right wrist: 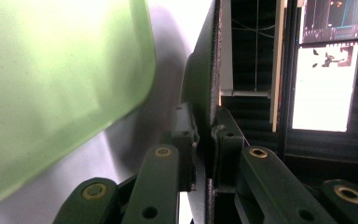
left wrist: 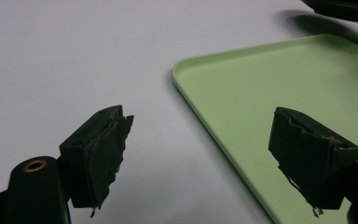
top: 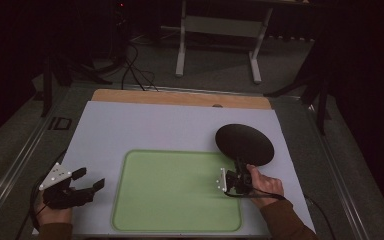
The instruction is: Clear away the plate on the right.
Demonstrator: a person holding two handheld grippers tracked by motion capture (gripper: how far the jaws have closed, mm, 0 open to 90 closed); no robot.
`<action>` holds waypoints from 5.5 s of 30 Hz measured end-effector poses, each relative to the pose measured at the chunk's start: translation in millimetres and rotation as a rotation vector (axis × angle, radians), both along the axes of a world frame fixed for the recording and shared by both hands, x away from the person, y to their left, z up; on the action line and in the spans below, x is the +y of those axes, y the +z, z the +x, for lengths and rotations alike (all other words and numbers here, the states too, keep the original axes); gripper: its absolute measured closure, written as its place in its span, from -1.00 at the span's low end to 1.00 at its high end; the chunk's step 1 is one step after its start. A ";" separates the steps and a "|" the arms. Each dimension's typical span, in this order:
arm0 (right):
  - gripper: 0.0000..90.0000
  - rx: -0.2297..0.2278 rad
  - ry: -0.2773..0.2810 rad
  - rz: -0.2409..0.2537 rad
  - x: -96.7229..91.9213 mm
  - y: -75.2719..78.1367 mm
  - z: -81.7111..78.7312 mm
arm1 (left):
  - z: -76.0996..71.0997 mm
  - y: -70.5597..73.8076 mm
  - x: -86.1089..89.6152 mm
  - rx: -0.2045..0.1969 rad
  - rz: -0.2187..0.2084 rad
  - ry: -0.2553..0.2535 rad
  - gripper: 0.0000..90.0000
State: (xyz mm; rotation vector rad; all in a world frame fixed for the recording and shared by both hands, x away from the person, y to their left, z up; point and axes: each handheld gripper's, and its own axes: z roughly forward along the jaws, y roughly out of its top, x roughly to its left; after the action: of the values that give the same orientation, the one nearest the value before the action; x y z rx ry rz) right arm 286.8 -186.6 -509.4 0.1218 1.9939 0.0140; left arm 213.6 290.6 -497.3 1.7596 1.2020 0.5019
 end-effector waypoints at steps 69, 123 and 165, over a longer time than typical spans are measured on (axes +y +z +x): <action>0.75 -0.085 0.315 0.039 67.0 24.1 -85.5 | 0.8 -0.1 -0.2 0.003 0.001 -0.002 -0.58; 0.75 0.026 0.461 0.083 107.3 3.0 -121.1 | 0.3 0.0 -0.2 0.003 -0.002 -0.001 -0.58; 0.63 0.349 0.515 0.243 108.3 -16.6 -123.1 | 0.4 -0.2 0.0 0.005 -0.002 0.000 -0.58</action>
State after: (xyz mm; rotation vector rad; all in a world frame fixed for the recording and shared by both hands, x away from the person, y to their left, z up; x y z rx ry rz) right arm 163.7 -78.2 -526.0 -0.2528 2.3144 0.6023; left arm 214.0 290.6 -497.5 1.7599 1.2059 0.4969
